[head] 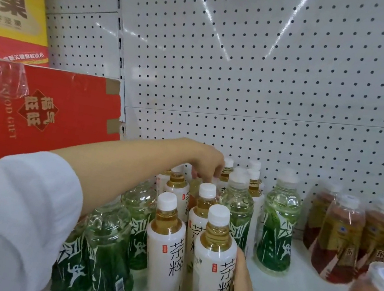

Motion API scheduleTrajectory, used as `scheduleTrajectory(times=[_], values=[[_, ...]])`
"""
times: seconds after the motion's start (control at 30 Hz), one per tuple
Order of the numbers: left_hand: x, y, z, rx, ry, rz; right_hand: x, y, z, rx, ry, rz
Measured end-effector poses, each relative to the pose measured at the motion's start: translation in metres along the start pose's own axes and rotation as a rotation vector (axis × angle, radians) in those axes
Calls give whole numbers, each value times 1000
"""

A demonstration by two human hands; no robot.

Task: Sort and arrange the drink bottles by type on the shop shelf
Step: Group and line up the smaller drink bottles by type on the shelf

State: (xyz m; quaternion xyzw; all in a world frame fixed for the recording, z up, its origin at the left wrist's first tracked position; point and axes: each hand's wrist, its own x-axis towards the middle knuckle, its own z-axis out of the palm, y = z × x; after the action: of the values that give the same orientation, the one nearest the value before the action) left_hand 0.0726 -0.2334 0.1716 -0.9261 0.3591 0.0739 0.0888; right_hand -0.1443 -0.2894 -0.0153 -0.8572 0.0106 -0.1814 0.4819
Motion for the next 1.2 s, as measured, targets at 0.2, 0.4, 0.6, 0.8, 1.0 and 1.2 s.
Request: scheduleTrajectory(times=[0.2,0.4,0.6,0.8,1.0,1.2], values=[[-2,-7,5,135,20,15,-6,11,0,-28,2,-62],[-69,-29,-69,-214,161,66,3,-3,-17,81,320,-267],[-136,-24,-141,-495,536,182,59,-80,-57,116,577,-465],[-150,4,-154,-611,444,412,83,-118,-90,281,421,-408],[-80,10,-105,-936,184,353,60,-94,-99,448,442,-311],[21,-33,-27,35,-128,-168,24,-78,-102,605,489,-273]])
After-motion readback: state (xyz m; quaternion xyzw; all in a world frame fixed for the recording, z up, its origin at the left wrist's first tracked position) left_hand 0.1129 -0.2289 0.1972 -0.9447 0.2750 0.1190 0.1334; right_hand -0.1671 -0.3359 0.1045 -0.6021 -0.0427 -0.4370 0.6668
